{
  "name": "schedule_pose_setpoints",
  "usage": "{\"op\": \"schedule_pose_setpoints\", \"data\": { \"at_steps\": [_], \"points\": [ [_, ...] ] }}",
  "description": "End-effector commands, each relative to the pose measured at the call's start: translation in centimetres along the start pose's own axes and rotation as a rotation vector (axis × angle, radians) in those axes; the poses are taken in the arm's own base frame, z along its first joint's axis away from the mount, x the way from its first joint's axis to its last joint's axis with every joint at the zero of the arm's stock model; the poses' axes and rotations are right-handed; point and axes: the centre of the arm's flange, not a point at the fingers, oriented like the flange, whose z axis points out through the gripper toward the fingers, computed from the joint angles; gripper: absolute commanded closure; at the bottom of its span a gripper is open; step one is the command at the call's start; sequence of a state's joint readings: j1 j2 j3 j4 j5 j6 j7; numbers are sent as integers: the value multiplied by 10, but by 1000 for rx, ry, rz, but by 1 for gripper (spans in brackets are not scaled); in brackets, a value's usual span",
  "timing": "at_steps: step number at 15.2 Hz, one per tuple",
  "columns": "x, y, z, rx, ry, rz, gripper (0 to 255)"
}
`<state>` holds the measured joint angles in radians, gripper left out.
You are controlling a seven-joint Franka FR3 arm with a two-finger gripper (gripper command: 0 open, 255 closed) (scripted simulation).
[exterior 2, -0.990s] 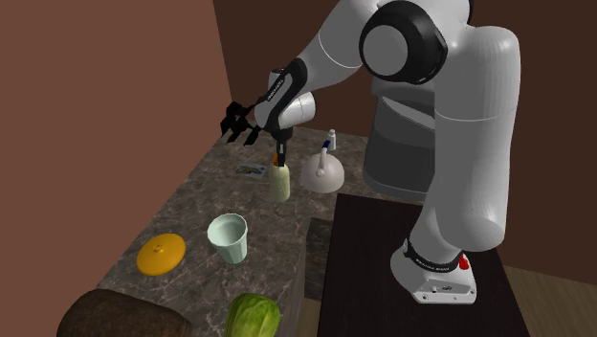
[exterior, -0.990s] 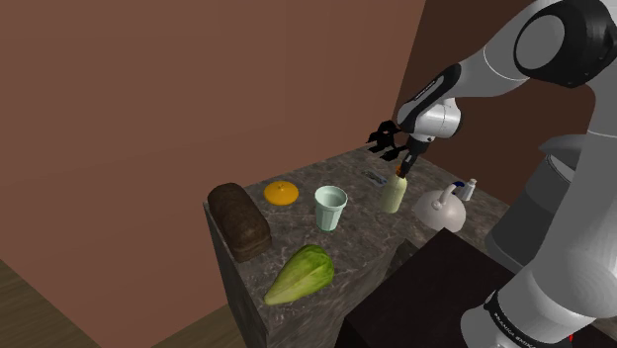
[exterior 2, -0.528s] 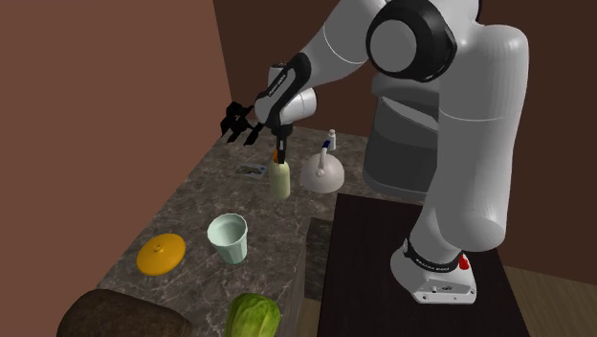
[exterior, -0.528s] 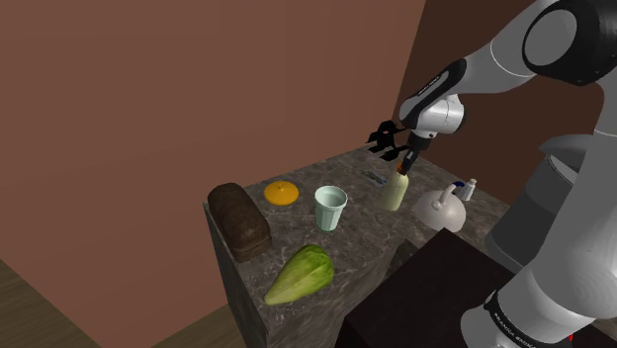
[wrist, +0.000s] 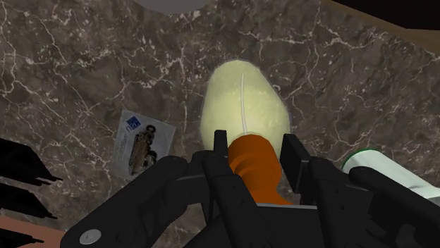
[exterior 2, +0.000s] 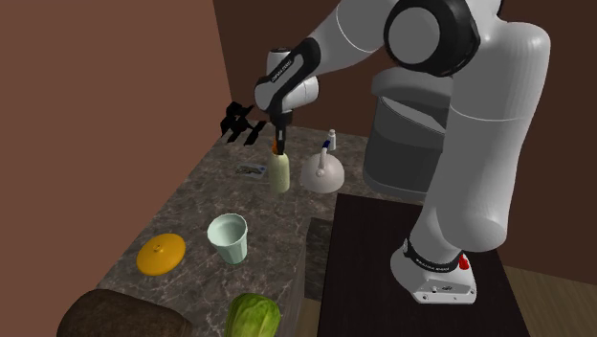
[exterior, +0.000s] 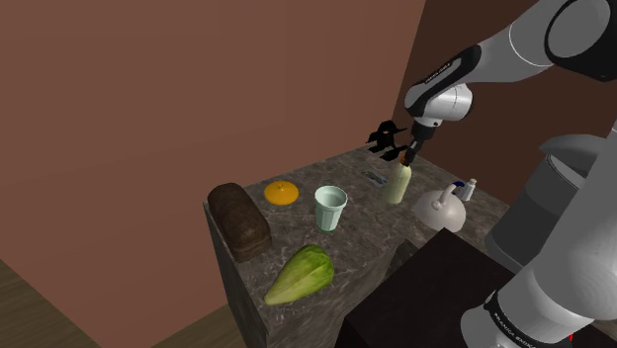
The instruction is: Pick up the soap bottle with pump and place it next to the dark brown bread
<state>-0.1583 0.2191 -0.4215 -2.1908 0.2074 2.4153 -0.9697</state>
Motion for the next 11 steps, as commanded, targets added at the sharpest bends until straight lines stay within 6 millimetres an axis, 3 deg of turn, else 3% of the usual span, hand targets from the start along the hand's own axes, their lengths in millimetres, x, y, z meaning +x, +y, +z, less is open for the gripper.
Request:
{"op": "schedule_pose_setpoints", "data": {
  "at_steps": [1, 11],
  "points": [
    [1, 0, -11, 0, 0, 0, 255],
    [4, 0, -64, 0, 0, 0, 255]
  ]
}}
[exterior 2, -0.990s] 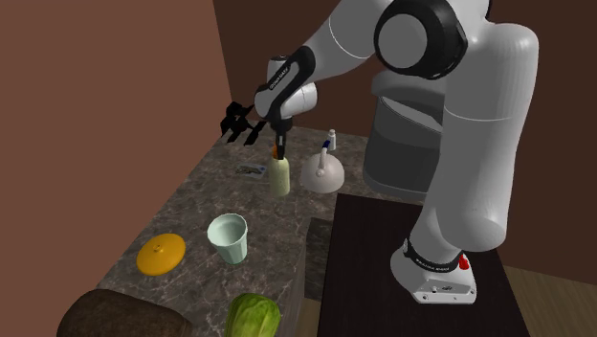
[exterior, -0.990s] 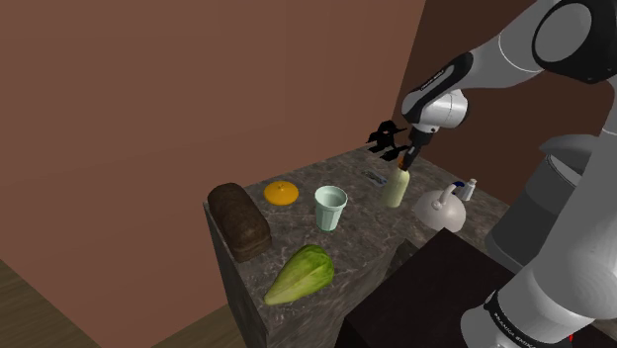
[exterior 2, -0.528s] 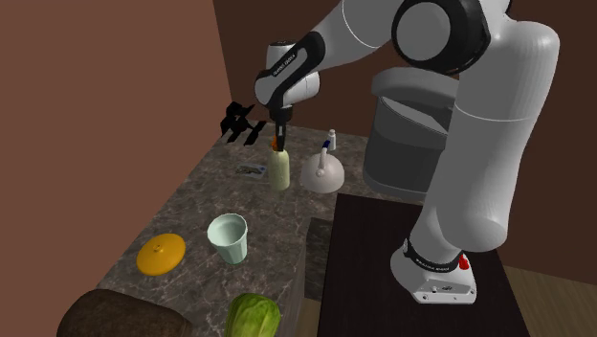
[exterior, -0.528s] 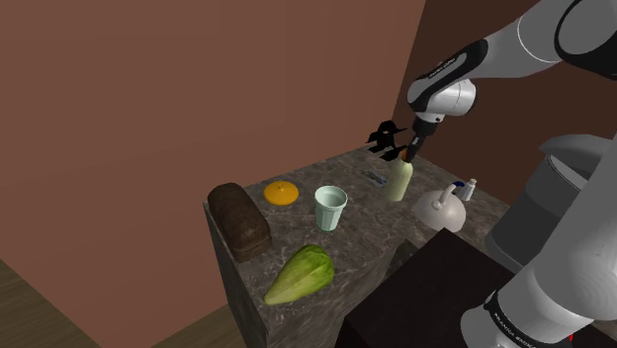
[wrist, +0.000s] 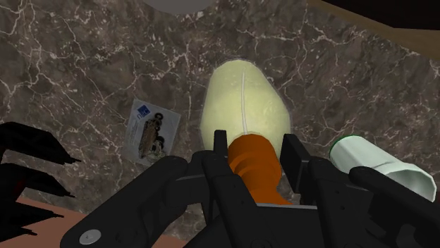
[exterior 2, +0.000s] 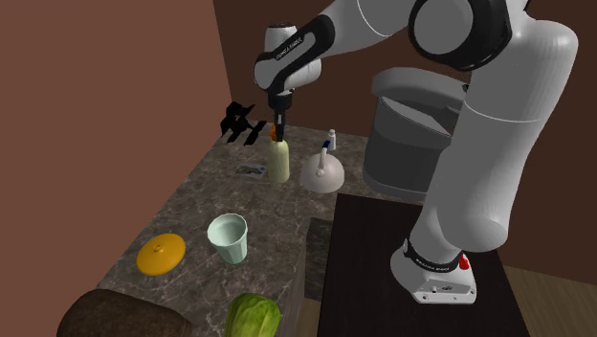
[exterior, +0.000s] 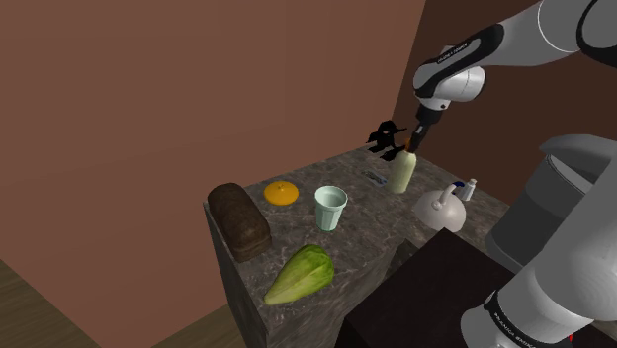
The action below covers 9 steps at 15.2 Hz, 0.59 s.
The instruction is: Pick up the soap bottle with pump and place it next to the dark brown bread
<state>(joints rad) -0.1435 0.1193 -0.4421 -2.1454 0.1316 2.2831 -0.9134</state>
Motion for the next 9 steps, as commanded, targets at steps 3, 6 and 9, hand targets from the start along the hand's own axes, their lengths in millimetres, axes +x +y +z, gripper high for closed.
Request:
{"op": "schedule_pose_setpoints", "data": {
  "at_steps": [3, 6, 9],
  "points": [
    [1, -1, -21, 0, 0, 0, 255],
    [2, -1, -37, 0, 0, 0, 255],
    [3, -1, -53, 0, 0, 0, 255]
  ]
}}
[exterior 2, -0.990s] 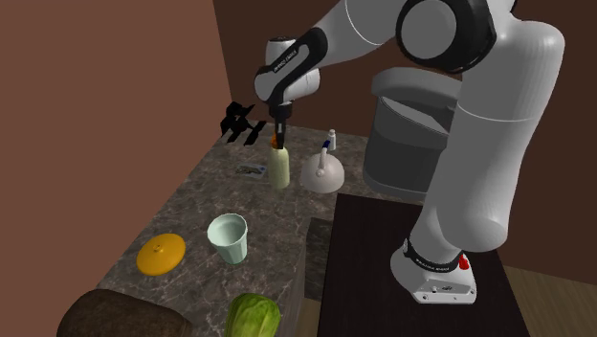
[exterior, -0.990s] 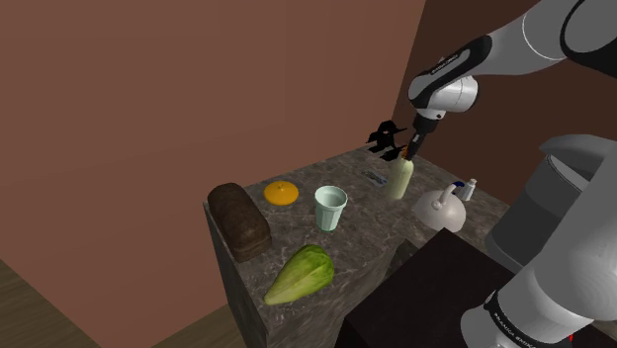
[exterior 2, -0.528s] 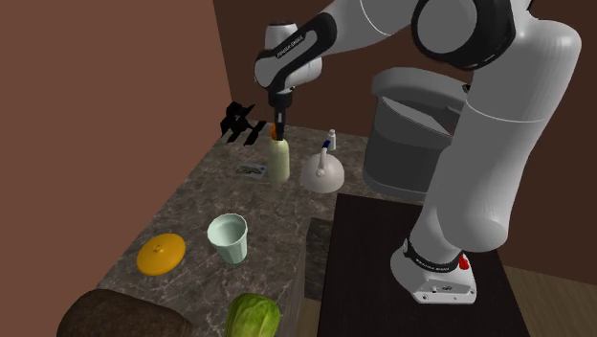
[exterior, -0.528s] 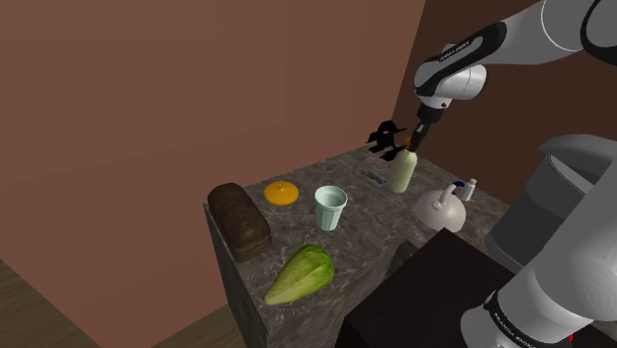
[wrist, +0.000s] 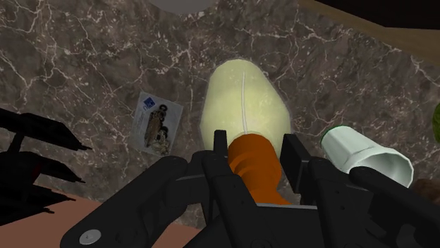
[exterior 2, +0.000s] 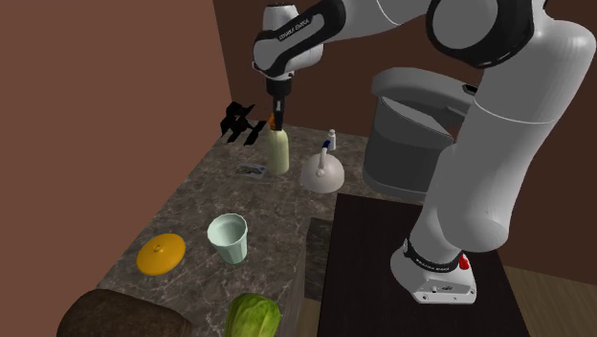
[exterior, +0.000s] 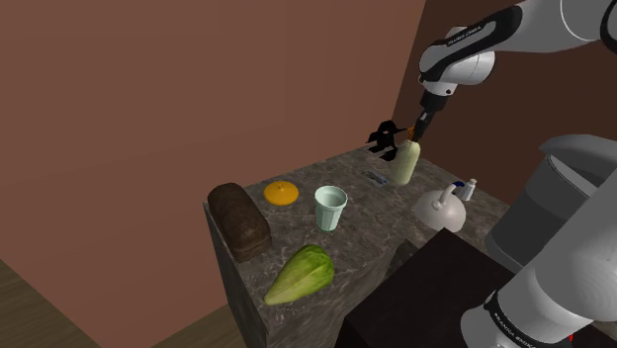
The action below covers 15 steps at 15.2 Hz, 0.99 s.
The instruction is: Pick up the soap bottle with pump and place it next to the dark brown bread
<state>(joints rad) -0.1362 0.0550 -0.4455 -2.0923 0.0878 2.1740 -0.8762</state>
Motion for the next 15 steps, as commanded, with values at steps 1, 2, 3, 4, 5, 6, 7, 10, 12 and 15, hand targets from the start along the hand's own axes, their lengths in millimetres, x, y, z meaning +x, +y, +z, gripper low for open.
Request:
{"op": "schedule_pose_setpoints", "data": {
  "at_steps": [1, 2, 3, 4, 5, 6, 7, 10, 12, 15],
  "points": [
    [-1, 0, -12, 0, 0, 0, 255],
    [-1, 0, -17, 0, 0, 0, 255],
    [0, 0, -22, 0, 0, 0, 255],
    [0, 0, -28, 0, 0, 0, 255],
    [0, 0, -33, 0, 0, 0, 255],
    [1, 0, -38, 0, 0, 0, 255],
    [1, 0, -43, 0, 0, 0, 255],
    [2, 0, -59, 0, 0, 0, 255],
    [3, 0, -70, 0, 0, 0, 255],
    [3, 0, -86, 0, 0, 0, 255]
  ]
}}
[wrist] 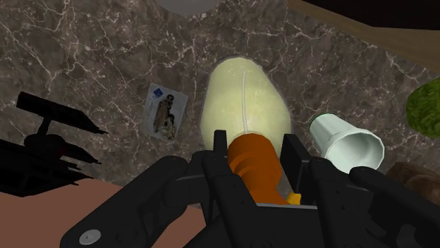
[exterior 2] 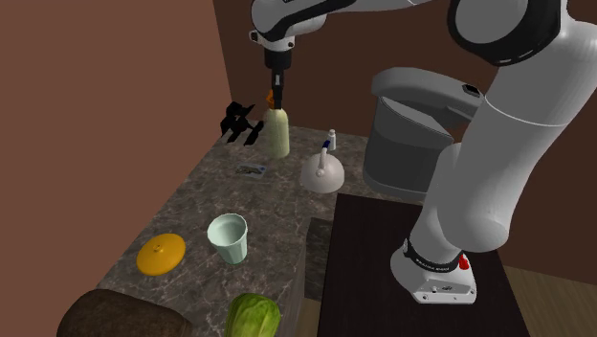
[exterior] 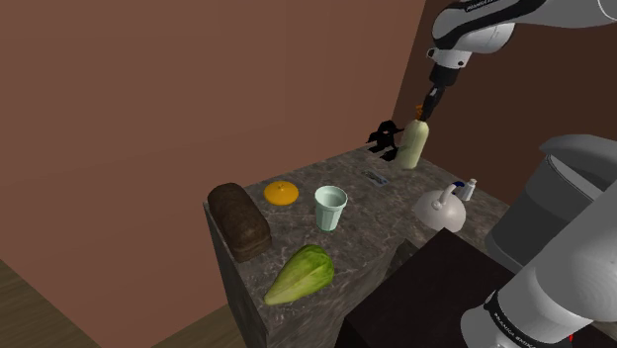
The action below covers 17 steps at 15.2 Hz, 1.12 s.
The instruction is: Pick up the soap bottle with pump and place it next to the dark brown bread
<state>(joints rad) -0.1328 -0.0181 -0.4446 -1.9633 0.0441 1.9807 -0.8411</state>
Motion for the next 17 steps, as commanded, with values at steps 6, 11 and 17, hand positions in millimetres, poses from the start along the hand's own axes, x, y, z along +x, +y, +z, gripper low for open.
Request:
{"op": "schedule_pose_setpoints", "data": {
  "at_steps": [6, 11, 17],
  "points": [
    [2, 0, -37, 0, 0, 0, 255],
    [4, 0, -64, 0, 0, 0, 255],
    [37, -57, -64, 0, 0, 0, 255]
  ]
}}
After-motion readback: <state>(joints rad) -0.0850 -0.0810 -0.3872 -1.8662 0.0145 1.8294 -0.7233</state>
